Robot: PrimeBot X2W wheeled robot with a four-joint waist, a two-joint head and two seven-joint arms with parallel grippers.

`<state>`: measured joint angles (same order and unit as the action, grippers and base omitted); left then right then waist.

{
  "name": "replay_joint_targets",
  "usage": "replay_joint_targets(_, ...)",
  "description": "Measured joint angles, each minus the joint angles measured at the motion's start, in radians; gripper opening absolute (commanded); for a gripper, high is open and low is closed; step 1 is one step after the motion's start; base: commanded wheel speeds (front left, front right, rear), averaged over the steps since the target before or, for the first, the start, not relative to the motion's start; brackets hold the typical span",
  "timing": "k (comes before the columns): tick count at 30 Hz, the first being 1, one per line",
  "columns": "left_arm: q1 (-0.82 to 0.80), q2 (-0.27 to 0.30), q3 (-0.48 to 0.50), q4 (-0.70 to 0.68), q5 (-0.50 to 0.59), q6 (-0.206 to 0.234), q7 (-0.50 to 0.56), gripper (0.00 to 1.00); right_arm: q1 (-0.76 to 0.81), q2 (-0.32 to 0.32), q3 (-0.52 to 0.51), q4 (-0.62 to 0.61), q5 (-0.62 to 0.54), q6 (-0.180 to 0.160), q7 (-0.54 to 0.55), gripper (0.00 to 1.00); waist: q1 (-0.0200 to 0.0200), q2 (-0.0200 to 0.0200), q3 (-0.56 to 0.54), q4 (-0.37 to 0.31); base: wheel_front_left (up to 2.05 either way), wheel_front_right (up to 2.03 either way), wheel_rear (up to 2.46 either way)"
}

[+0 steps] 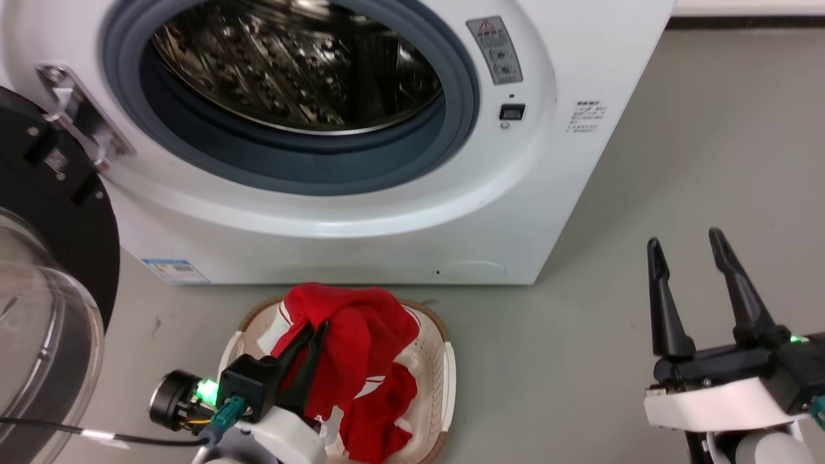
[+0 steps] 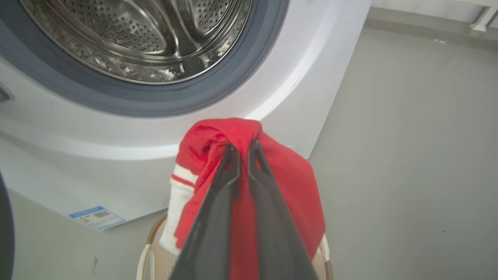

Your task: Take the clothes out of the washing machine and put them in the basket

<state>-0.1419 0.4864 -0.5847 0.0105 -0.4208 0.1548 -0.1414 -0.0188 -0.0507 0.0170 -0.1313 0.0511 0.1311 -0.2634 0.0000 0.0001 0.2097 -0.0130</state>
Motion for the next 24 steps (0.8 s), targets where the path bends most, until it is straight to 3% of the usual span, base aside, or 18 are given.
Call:
replay_joint_targets(17,-0.378,-0.241,-0.063,0.887,-0.004,-0.158,-0.091,0.00,-0.180,-0.001,-0.002,-0.038,0.006,0.000,0.000,1.00,0.0002,0.0000,0.320,-0.059,0.00,0.00,0.00)
replay_joint_targets(24,-0.518,-0.270,-0.093,1.165,0.021,-0.181,-0.050,0.00,-0.233,0.000,-0.006,-0.057,0.031,0.000,0.000,1.00,0.0002,0.0000,0.436,-0.100,0.00,0.00,0.00)
